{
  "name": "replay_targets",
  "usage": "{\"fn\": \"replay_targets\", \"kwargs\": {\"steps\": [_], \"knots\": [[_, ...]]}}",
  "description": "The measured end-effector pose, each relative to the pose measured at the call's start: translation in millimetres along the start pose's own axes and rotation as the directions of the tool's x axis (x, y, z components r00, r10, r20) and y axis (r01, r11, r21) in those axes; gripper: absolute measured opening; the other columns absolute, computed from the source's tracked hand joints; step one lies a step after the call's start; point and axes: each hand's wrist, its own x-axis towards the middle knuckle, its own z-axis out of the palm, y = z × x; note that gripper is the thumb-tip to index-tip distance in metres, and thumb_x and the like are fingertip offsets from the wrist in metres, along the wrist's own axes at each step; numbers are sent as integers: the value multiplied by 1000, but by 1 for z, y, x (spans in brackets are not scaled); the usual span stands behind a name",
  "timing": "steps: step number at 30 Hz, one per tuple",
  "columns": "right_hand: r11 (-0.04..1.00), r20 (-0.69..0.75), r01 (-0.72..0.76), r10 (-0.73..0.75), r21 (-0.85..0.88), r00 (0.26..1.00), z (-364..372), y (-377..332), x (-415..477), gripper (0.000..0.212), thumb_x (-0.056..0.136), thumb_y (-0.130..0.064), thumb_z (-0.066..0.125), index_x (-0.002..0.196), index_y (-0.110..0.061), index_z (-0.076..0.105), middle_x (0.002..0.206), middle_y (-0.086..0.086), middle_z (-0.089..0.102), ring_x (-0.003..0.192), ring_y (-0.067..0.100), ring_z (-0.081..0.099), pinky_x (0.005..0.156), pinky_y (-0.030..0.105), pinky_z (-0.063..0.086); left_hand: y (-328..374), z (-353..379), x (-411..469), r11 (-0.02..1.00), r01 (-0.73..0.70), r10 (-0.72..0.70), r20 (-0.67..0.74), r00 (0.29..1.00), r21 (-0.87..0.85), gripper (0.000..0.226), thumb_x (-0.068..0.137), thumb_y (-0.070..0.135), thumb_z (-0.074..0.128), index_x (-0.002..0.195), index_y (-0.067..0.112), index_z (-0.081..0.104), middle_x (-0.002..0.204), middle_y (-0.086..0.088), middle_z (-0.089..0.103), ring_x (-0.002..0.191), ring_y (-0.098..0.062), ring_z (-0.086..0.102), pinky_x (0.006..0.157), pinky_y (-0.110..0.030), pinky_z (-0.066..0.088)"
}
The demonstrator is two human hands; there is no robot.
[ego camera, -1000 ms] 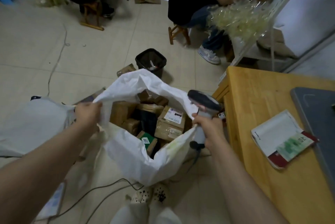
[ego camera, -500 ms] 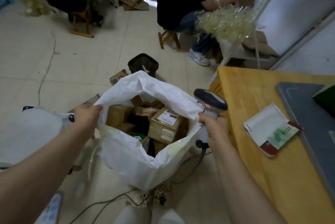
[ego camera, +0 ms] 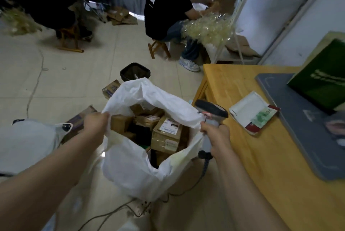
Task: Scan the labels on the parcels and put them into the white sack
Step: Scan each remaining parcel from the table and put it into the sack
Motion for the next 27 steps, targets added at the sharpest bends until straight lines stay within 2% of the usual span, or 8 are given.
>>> {"fn": "replay_targets", "kwargs": {"steps": [5, 9, 13, 17, 20, 22, 24, 27], "knots": [[972, -14, 116, -116, 203, 993, -54, 30, -42, 41, 67, -13, 80, 104, -16, 62, 92, 3, 66, 86, 23, 63, 69, 33, 52, -2, -1, -32, 984, -72, 73, 5, 997, -164, 39, 95, 20, 57, 124, -5, 55, 95, -10, 56, 86, -25, 52, 83, -38, 46], [984, 5, -65, 65, 164, 998, -66, 74, -52, 39, 71, -11, 80, 104, -16, 61, 98, 5, 64, 91, 26, 61, 82, 41, 53, -51, -1, -52, 998, 62, -61, 34, 998, -31, 42, 86, 30, 70, 113, 0, 59, 94, -16, 57, 87, -36, 59, 74, -41, 49], [976, -15, -203, 204, 76, 979, -71, 101, -62, 41, 75, 0, 73, 113, -4, 56, 106, 11, 61, 103, 31, 58, 92, 41, 49, -85, 19, -73, 994, 55, -75, 208, 975, 98, 20, 90, 13, 64, 79, -3, 60, 83, -21, 55, 59, -25, 49, 49, -26, 42], [985, -122, -67, 87, 159, 989, -90, 85, -74, 25, 74, -8, 74, 85, -16, 53, 79, 4, 59, 71, 20, 57, 56, 30, 44, -48, 31, -65, 998, 2, 12, 228, 974, -59, 32, 94, 14, 59, 119, -6, 58, 77, -12, 52, 65, -20, 49, 60, -31, 43], [961, -159, 126, -88, 248, 983, -102, 80, -97, 24, 72, -6, 75, 79, -21, 57, 73, -1, 65, 68, 15, 61, 54, 26, 42, -24, 35, -69, 985, 14, 44, 327, 944, -172, 29, 95, 17, 57, 116, -2, 60, 99, -14, 61, 80, -23, 59, 73, -31, 51], [955, -186, 184, -142, 234, 972, -103, 87, -106, 21, 70, -7, 76, 79, -22, 65, 62, -8, 68, 62, 10, 63, 54, 25, 44, -19, 37, -79, 968, 18, 93, 429, 899, -249, 18, 96, 18, 56, 108, 7, 62, 98, -6, 65, 83, -20, 62, 66, -30, 51], [974, -193, 136, -100, 183, 976, -101, 105, -107, 19, 67, -8, 77, 77, -21, 66, 61, -6, 67, 61, 12, 64, 56, 27, 48, -30, 36, -80, 978, -5, 104, 468, 878, -208, 16, 95, 25, 58, 106, 14, 63, 98, -6, 64, 91, -23, 61, 73, -36, 51], [993, -125, -98, 105, 58, 987, -102, 141, -103, 28, 68, -8, 79, 92, -9, 66, 83, 7, 69, 78, 23, 66, 74, 39, 56, -74, 35, -72, 989, -118, 70, 427, 901, 87, 32, 95, 26, 58, 120, 5, 60, 103, -14, 59, 87, -28, 58, 79, -40, 48]]}}
